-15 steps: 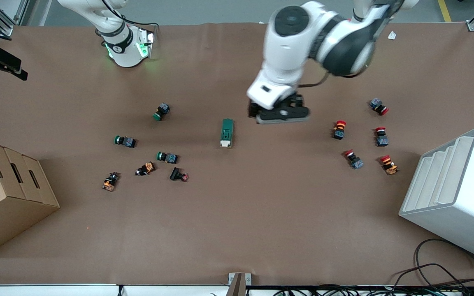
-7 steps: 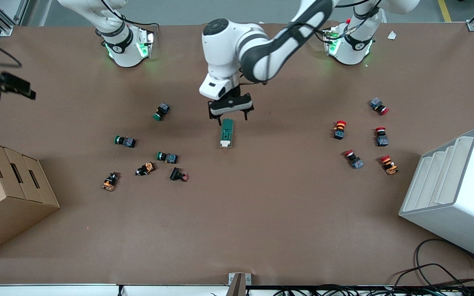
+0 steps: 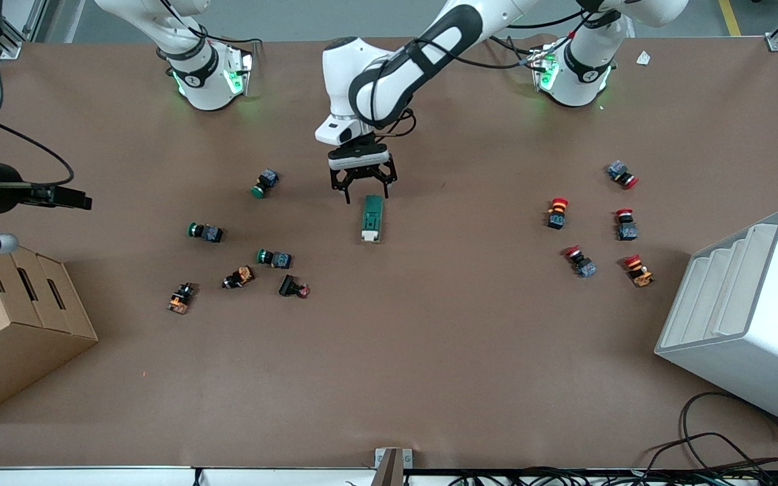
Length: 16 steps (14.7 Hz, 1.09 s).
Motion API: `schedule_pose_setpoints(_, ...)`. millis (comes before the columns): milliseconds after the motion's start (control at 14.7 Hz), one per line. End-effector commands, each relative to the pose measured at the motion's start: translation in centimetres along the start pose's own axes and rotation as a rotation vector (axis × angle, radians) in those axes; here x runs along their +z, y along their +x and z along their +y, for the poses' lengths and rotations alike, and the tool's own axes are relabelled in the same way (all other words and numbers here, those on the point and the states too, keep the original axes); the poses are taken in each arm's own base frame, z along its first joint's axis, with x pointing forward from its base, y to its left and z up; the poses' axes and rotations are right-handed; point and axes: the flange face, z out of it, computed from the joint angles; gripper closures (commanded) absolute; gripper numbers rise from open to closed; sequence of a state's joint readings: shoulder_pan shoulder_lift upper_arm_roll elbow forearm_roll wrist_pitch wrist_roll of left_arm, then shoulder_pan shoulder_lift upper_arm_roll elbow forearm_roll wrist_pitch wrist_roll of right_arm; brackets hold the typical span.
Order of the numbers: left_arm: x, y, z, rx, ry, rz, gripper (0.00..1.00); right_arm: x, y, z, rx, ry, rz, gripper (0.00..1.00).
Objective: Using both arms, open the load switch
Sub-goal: 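Lower the left gripper onto the switch while the right gripper reaches in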
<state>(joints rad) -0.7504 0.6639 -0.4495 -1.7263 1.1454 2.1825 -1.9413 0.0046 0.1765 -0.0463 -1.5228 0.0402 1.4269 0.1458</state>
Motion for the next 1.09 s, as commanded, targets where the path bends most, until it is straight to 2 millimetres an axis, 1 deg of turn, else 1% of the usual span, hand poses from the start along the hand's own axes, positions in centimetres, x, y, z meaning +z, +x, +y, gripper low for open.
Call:
schedule_pose_setpoints(0,0.5,-2.5,-1.3,0.069,-0.030,0.083,0.03,1.4,-0.8,-6.3,0.161,-0.023,-0.003,0.00)
schedule_pose_setpoints(68,0.7,-3.7,-1.7,0.107,-0.043,0.116,0.03,2.1,-0.8,-8.7,0.233,-0.029,0.000,0.00)
schedule_pose_setpoints(136,1.1,-4.3,-2.1,0.131,-0.055,0.147,0.03,3.0,-1.0,-11.2,0.289,-0.033,-0.004,0.00)
schedule_pose_setpoints(272,2.1,-5.6,-2.4,0.116,-0.084,0.187,0.03,5.0,-1.2,-15.9,0.412,-0.033,-0.004,0.00)
schedule_pose_setpoints(408,2.9,-6.7,-2.4,0.101,-0.123,0.225,0.03,7.6,-1.5,-21.0,0.538,-0.044,0.007,0.00)
schedule_pose_setpoints(476,3.4,-7.1,-2.6,0.107,-0.137,0.240,0.03,8.9,-1.6,-23.0,0.605,-0.045,0.011,0.00)
schedule_pose_setpoints(545,3.4,-7.2,-2.5,0.100,-0.144,0.244,0.03,10.6,-1.3,-24.7,0.659,-0.051,0.009,0.00)
schedule_pose_setpoints(681,2.9,-8.5,-2.1,0.113,-0.160,0.246,0.02,13.6,-1.2,-28.1,0.747,-0.053,0.012,0.00)
schedule_pose_setpoints(885,3.7,-9.5,-2.4,0.133,-0.155,0.249,0.02,18.3,-0.5,-32.6,0.965,-0.057,0.009,0.00)
schedule_pose_setpoints(1021,4.1,-10.3,-2.5,0.133,-0.169,0.259,0.02,20.9,-0.3,-35.8,1.047,-0.075,0.024,0.00)
